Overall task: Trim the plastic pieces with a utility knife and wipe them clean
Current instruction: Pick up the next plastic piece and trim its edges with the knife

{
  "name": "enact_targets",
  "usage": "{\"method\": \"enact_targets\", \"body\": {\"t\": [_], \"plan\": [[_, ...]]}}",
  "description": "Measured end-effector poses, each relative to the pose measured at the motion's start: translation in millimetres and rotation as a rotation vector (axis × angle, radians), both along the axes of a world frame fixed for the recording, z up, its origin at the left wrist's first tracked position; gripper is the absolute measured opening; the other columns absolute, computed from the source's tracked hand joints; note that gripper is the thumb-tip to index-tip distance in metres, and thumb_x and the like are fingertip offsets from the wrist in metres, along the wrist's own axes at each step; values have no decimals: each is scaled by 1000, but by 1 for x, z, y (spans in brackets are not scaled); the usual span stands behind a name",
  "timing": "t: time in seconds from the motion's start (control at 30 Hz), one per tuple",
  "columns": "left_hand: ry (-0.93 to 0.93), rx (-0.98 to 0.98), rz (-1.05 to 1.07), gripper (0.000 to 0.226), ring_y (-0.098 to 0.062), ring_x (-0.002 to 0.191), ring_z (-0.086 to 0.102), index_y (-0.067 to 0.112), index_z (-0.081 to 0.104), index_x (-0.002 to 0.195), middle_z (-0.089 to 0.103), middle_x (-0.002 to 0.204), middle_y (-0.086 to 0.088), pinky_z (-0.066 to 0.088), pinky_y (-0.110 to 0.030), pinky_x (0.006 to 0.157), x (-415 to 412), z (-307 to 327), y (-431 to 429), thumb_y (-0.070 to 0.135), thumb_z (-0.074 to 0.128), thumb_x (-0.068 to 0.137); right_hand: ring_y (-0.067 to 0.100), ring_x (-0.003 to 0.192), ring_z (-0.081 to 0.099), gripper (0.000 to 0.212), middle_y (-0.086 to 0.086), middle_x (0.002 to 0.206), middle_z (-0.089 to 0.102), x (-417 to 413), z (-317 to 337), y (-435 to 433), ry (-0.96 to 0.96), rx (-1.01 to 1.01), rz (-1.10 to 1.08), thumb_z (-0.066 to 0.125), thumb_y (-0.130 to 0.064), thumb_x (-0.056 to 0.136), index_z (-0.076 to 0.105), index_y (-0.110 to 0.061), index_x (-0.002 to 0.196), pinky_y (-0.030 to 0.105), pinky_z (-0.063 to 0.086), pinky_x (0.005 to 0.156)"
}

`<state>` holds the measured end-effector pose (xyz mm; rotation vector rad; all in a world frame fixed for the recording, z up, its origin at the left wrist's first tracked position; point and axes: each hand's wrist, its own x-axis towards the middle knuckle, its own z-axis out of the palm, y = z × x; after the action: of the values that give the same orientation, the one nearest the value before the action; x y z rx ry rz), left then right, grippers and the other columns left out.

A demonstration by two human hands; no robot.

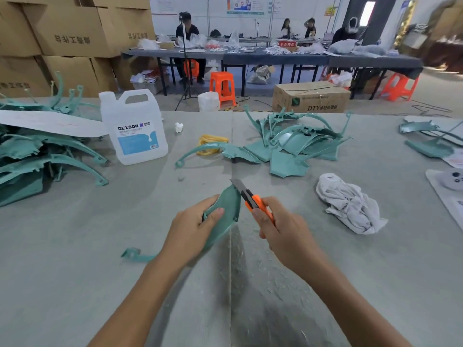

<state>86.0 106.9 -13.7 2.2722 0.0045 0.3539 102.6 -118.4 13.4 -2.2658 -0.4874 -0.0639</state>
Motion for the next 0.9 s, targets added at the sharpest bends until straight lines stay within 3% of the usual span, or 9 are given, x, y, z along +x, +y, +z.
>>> {"method": "enact_targets", "body": {"t": [0.07, 0.23, 0.37, 0.5, 0.63, 0.73, 0.83, 0.9], "plan": [[13, 1, -15, 38, -4, 95, 68, 57, 53, 131, 72, 106, 26, 55, -36, 87, 1, 2, 1, 59, 47, 94, 22, 67, 62, 24, 2, 73, 65, 2, 2, 1, -23, -61, 2, 37, -54, 103, 50, -36, 114, 46, 53, 67], [30, 4, -33, 33, 0, 95, 67, 57, 56, 129, 71, 104, 29, 54, -33, 88, 2, 4, 2, 54, 48, 96, 24, 64, 59, 31, 0, 71, 61, 11, 9, 4, -54, -179, 26, 37, -53, 105, 51, -31, 122, 43, 48, 62], [27, 15, -29, 30, 0, 90, 67, 54, 57, 129, 72, 99, 26, 54, -32, 83, 2, 2, 2, 47, 50, 101, 17, 57, 54, 28, -5, 64, 55, 20, 16, 0, -122, -289, 34, 35, -55, 104, 52, -35, 116, 35, 40, 53], [14, -4, -8, 31, -4, 88, 67, 53, 58, 129, 73, 97, 22, 55, -34, 82, 2, 0, 2, 46, 50, 100, 11, 61, 54, 28, -8, 67, 56, 41, 24, -3, -153, -363, 29, 37, -56, 103, 53, -35, 110, 31, 36, 53], [19, 5, -31, 31, -2, 95, 67, 54, 56, 130, 72, 105, 27, 55, -33, 87, -1, 1, 0, 46, 52, 101, 24, 74, 58, 30, -5, 74, 54, 70, 20, -17, -30, -549, -53, 40, -46, 106, 51, -22, 91, 35, 39, 61], [7, 12, -26, 31, -5, 95, 68, 50, 58, 132, 72, 105, 24, 55, -36, 85, -1, 0, 0, 44, 52, 102, 22, 73, 58, 31, -2, 76, 59, 71, 10, -25, 22, -475, -67, 40, -46, 106, 56, -22, 96, 34, 35, 58], [20, -12, -42, 30, -7, 94, 69, 47, 59, 131, 73, 103, 22, 56, -39, 84, 0, 2, -1, 43, 52, 102, 14, 66, 58, 29, -5, 72, 63, 58, 17, -16, -63, -304, -56, 39, -52, 105, 59, -33, 115, 32, 35, 56], [28, -22, -38, 30, -5, 92, 69, 48, 60, 130, 73, 102, 24, 56, -39, 83, -1, 3, -1, 42, 52, 102, 11, 63, 57, 27, -6, 69, 62, 48, 25, -8, -103, -254, -12, 39, -55, 102, 57, -39, 113, 31, 34, 54]]}}
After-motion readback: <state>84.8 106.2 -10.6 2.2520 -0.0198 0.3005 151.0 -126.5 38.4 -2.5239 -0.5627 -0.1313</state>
